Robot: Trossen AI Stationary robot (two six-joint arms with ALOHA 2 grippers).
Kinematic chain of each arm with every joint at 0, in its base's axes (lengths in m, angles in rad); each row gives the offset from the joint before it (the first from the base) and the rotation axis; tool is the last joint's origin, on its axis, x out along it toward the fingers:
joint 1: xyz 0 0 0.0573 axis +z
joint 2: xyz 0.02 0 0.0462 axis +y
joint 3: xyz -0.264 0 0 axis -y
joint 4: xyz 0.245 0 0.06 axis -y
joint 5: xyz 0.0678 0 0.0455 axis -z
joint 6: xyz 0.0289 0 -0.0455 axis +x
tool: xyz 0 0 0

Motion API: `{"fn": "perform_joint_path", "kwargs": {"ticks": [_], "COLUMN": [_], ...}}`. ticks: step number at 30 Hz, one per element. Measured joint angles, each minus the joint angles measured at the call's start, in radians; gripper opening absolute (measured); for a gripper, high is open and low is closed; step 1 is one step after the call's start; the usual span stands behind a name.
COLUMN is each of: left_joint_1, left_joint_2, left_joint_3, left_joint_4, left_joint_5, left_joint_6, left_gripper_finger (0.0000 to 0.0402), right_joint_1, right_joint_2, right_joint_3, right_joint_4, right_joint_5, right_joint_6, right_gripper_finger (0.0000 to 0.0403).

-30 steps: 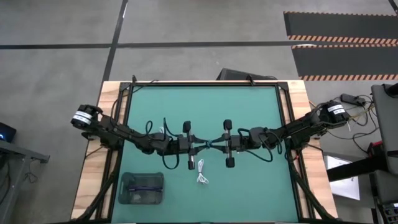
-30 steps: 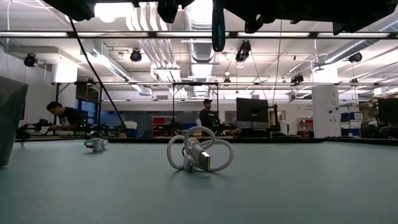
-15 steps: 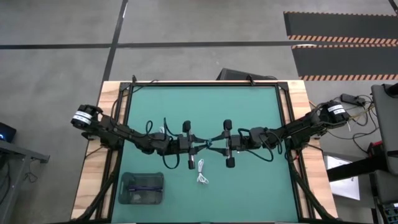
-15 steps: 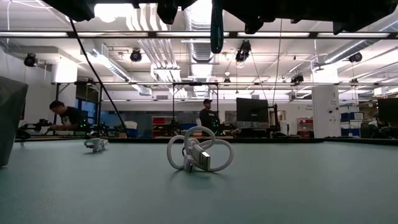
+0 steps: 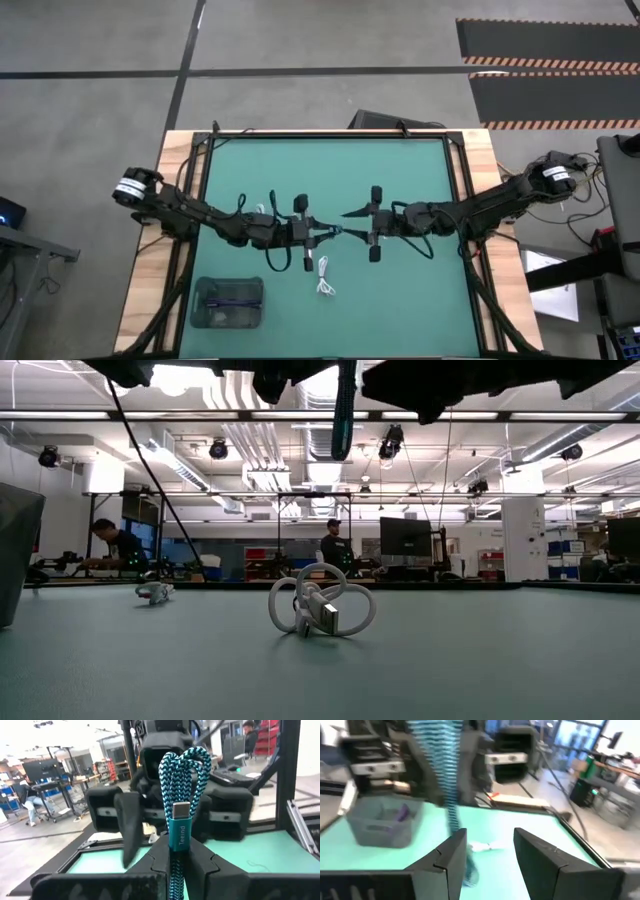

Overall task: Pick and place USB-C Cables
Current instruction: Put the blue black charger cable into the black bin

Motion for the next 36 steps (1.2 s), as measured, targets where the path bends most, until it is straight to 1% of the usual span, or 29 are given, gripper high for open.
{"fn": "perform_joint_path", "kwargs": {"ticks": [5,9,19,22,26,32,34,36], "left_joint_1": [-0.002,-0.004,-0.025,-0.040,-0.060,-0.086,-0.089,-0.090], "left_joint_2": [-0.018,-0.046,-0.097,-0.099,-0.100,-0.102,-0.102,-0.102], "left_joint_3": [0.037,0.082,0.237,0.288,0.350,0.427,0.445,0.461], "left_joint_4": [-0.135,-0.318,-0.889,-1.021,-1.153,-1.293,-1.333,-1.389], "left_joint_5": [0.001,0.003,0.004,0.017,0.064,0.144,0.195,0.270], "left_joint_6": [-0.023,-0.063,-0.235,-0.286,-0.353,-0.484,-0.551,-0.616], "left_gripper_finger": [0.0013,0.0013,0.0013,0.0013,0.0013,0.0013,0.0013,0.0013], "right_joint_1": [0.000,0.000,0.000,0.000,0.000,0.000,0.000,-0.002], "right_joint_2": [-0.061,-0.102,-0.158,-0.169,-0.178,-0.186,-0.190,-0.194], "right_joint_3": [0.000,0.000,0.000,0.000,0.000,0.000,0.000,0.000], "right_joint_4": [-0.104,-0.154,-0.174,-0.171,-0.169,-0.170,-0.168,-0.169], "right_joint_5": [0.085,0.132,0.133,0.134,0.134,0.134,0.134,0.134], "right_joint_6": [0.002,-0.008,-0.063,-0.083,-0.105,-0.133,-0.142,-0.154], "right_gripper_finger": [0.0146,0.0138,0.0123,0.0121,0.0123,0.0118,0.0115,0.0112]}}
